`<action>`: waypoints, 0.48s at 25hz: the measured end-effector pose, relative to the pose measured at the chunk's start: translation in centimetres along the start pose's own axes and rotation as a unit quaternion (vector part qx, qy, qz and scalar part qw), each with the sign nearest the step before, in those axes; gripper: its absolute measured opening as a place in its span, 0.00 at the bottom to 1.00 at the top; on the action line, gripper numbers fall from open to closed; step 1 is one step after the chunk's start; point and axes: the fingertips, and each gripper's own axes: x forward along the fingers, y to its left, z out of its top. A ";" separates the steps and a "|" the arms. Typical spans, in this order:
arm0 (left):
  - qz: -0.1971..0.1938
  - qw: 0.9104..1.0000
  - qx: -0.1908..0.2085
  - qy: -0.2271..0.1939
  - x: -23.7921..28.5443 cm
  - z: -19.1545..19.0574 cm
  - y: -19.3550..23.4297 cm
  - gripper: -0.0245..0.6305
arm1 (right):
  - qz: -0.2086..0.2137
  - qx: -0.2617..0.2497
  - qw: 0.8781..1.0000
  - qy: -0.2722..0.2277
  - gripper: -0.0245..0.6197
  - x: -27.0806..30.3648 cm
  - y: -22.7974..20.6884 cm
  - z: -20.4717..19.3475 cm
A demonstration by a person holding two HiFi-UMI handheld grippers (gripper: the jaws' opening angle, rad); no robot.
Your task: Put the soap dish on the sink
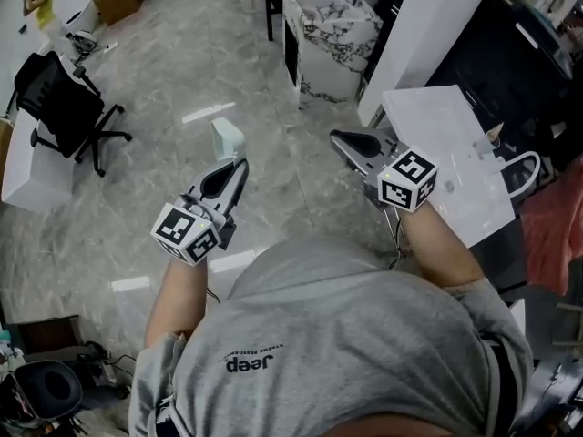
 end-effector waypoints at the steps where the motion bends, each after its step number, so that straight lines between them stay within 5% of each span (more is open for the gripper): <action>1: -0.001 1.000 0.000 0.001 0.6 0.1 1.2 0.06 | -0.002 0.002 1.000 0.001 0.13 0.9 -0.8 0.1; 12: 0.026 1.000 -0.012 0.006 9.2 -0.7 9.2 0.06 | 0.029 0.007 0.999 0.017 0.13 7.4 -11.6 -0.7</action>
